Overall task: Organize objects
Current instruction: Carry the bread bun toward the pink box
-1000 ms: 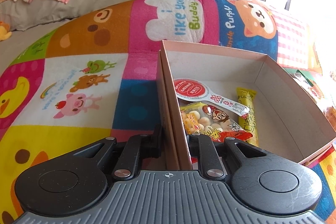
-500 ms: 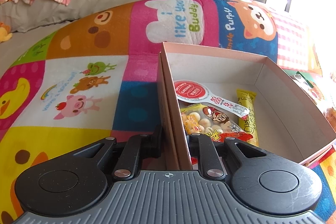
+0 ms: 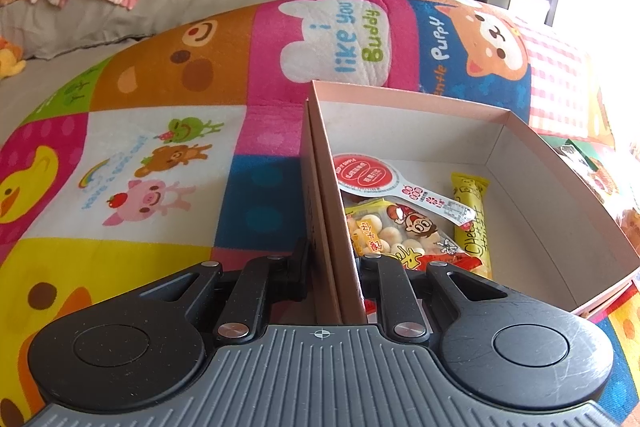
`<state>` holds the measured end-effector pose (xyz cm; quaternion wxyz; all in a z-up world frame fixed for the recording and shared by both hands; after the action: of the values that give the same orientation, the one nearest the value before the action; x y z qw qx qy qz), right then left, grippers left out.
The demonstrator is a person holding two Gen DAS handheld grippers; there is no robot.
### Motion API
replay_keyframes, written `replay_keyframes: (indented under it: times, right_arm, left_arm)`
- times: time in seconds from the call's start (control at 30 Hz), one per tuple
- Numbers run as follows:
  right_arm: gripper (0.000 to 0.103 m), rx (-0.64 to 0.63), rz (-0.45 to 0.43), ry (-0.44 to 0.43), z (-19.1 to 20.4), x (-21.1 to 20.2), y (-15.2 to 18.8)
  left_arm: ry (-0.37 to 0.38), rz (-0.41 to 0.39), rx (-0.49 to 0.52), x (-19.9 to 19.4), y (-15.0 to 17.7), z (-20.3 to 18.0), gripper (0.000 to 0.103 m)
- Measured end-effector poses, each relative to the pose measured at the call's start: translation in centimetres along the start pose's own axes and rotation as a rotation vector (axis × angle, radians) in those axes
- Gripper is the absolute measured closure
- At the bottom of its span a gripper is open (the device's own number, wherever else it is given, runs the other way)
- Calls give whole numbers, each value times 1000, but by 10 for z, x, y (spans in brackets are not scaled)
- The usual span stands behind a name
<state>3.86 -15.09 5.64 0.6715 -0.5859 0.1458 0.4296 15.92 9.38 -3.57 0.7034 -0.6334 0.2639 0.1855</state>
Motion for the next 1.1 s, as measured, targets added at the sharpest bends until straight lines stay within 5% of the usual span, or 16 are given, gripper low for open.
replay_keyframes:
  times: [0.83,0.93,1.0,1.1]
  right_arm:
    - [49,-70,-110,-6,43,23,-120]
    - [47,-126,-83,12,45,32,-114]
    - [34,-181,-47,42,41,37,-93]
    - [31,-215,27,49,30,45,-52]
  left_arm:
    - [0,1,-2,0,1,0,86]
    - [0,0,-2,0,1,0,86]
    - [1,1,-2,0,1,0,86]
    - [0,1,-2,1,1,1,86]
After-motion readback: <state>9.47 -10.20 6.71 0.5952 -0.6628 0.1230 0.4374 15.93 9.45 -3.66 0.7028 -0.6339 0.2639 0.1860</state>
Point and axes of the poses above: each gripper's, at about its wrist camera, not at the fingertips, and x roughly the way its jaws point, z to its left, y to its underside, the point moved 8 cm from there along x, roughly the way its jaws point, and after that the axes turned 13 degrees about x, right-handed, at the moved point
